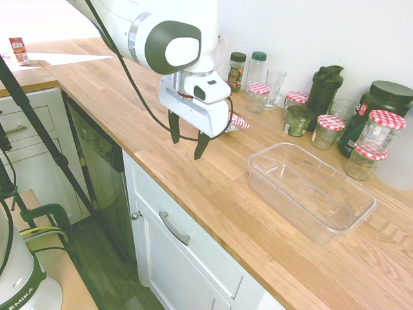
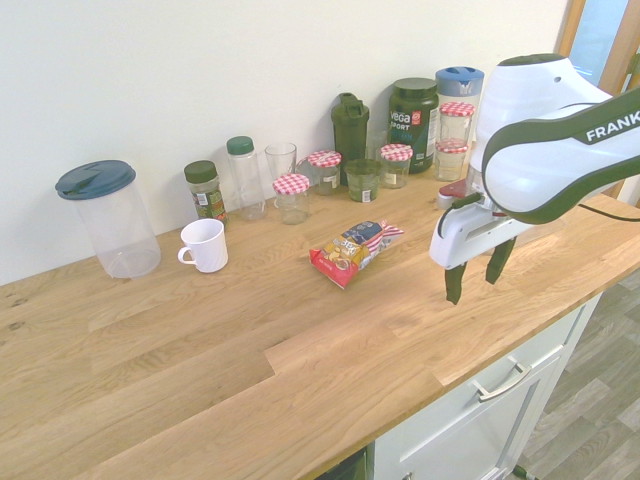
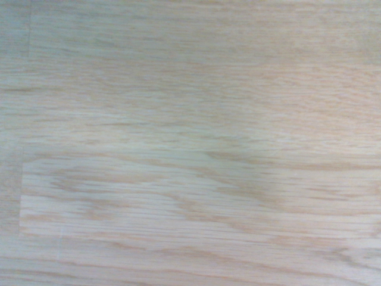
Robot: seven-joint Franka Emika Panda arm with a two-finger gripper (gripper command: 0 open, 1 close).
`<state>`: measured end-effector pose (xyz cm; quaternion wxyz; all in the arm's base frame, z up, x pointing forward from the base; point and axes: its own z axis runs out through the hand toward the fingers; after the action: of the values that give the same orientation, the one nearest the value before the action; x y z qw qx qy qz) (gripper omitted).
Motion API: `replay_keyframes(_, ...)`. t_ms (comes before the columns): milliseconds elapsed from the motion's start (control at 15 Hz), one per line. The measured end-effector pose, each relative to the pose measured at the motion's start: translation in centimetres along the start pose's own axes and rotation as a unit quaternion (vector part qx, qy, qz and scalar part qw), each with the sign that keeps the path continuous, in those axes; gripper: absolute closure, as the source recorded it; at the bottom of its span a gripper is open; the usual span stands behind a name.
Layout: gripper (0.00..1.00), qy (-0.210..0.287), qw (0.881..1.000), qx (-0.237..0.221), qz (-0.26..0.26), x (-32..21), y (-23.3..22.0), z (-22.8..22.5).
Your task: Put the chip bag into the container
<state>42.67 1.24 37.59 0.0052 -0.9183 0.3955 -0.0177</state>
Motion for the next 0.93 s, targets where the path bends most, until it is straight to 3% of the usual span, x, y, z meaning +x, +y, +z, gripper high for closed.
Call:
replay_keyframes(200, 0.0, 0.005, 1.0, 0.004, 0.007, 0.0, -0.5, -0.5)
replay_keyframes(533, 0.0, 0.028, 0.999, 0.037, 0.025, 2.5, -3.7, -5.0)
replay_keyframes(933, 0.0, 0.012, 0.997, 0.056, 0.042, 6.4, -8.3, -4.5)
